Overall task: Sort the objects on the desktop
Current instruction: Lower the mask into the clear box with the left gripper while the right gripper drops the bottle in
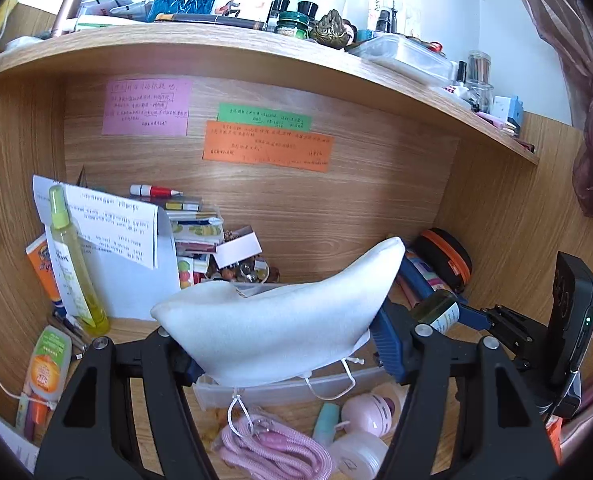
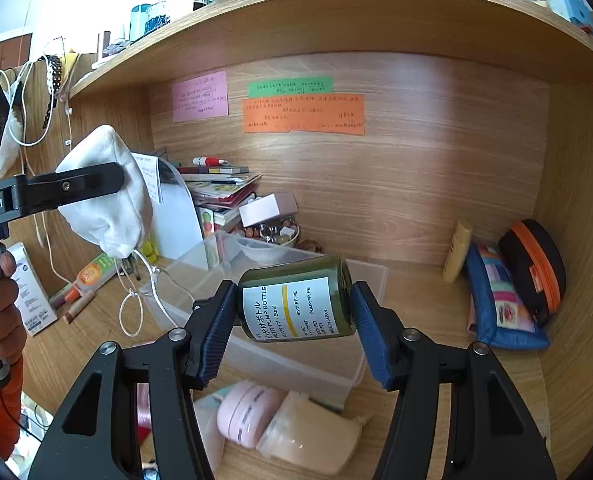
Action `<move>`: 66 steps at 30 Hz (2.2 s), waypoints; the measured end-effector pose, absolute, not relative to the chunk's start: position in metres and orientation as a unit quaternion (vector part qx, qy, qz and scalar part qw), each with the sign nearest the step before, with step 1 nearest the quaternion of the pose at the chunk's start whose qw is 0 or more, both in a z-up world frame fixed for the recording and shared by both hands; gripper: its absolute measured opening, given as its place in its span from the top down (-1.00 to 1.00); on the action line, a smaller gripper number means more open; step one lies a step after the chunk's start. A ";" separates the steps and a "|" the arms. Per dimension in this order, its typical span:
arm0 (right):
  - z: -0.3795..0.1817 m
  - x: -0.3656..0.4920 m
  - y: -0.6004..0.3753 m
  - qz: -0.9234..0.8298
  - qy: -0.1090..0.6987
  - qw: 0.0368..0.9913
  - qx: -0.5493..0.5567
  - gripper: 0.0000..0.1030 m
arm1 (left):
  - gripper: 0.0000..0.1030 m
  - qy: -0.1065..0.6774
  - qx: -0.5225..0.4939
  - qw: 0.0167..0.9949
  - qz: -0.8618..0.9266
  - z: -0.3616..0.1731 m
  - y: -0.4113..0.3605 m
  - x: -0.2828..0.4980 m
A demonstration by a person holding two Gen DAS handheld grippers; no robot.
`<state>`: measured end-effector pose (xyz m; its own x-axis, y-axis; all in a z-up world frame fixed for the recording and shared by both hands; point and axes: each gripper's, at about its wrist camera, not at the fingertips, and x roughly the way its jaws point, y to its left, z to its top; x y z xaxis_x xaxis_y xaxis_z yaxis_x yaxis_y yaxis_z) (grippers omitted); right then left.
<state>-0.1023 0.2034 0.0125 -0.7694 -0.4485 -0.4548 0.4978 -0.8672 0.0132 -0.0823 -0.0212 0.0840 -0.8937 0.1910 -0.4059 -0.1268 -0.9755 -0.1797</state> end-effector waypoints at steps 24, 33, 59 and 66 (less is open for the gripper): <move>-0.030 -0.191 0.173 -0.910 0.074 0.258 0.317 -0.06 | -0.29 -0.055 -0.314 0.066 0.946 0.010 -0.032 -0.181; -0.053 -0.204 0.172 -0.896 0.100 0.250 0.353 -0.06 | -0.29 -0.023 -0.369 0.069 0.927 -0.023 -0.024 -0.191; -0.067 -0.205 0.160 -0.887 0.143 0.229 0.374 -0.26 | -0.33 0.019 -0.408 0.057 0.911 -0.048 -0.006 -0.198; -0.058 -0.192 0.157 -0.901 0.160 0.225 0.333 -0.51 | -0.40 0.003 -0.394 0.063 0.917 -0.040 -0.007 -0.192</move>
<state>-0.1922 0.1572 -0.0576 -0.6766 -0.2996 -0.6727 0.5127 -0.8473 -0.1383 -0.1925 -0.0068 -0.0404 -0.6820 0.1130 -0.7226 -0.1177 -0.9921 -0.0440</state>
